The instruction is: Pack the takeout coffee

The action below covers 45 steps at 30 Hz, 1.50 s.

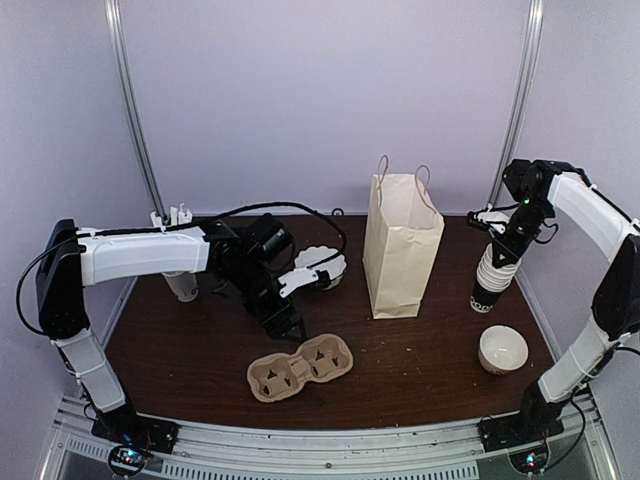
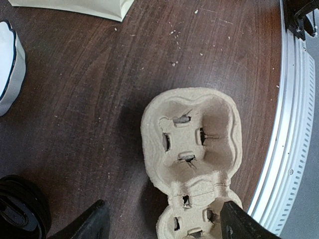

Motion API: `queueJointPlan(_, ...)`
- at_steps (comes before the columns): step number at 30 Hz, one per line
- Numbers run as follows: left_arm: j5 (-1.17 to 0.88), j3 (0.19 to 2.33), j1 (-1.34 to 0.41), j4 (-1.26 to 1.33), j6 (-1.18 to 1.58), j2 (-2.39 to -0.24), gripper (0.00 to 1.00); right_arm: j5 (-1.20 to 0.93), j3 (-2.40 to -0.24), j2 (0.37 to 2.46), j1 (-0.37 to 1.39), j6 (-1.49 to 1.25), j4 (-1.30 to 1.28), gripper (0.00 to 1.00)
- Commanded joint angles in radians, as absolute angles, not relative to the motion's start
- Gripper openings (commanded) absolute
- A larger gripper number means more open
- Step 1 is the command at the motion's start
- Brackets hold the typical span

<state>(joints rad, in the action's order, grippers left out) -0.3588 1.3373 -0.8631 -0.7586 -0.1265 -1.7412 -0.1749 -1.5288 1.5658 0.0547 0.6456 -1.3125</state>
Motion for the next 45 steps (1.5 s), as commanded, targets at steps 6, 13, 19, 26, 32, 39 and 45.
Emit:
queueJointPlan(6,-0.359,1.355,-0.862,-0.751,-0.144,-1.733,0.80,-0.106,-1.507,1.577,0.067,0.614,-1.288,0.09)
queueJointPlan(13,-0.357,1.353,-0.862,-0.752,-0.145,-1.732,0.80,-0.104,-1.510,1.580,0.067,0.605,-1.287,0.07)
queueJointPlan(19,-0.362,1.351,-0.862,-0.752,-0.144,-1.733,0.80,-0.095,-1.568,1.559,0.067,0.616,-1.330,0.00)
queueJointPlan(26,-0.372,1.356,-0.862,-0.752,-0.143,-1.740,0.80,-0.099,-1.628,1.515,0.069,0.638,-1.369,0.00)
queueJointPlan(32,-0.366,1.359,-0.862,-0.753,-0.141,-1.741,0.80,0.014,-1.593,1.519,0.106,0.641,-1.327,0.00)
queueJointPlan(39,-0.364,1.361,-0.862,-0.756,-0.141,-1.743,0.80,-0.018,-1.677,1.541,0.107,0.601,-1.374,0.00)
queueJointPlan(45,-0.364,1.360,-0.862,-0.759,-0.143,-1.742,0.80,0.105,-1.658,1.569,0.115,0.595,-1.313,0.00)
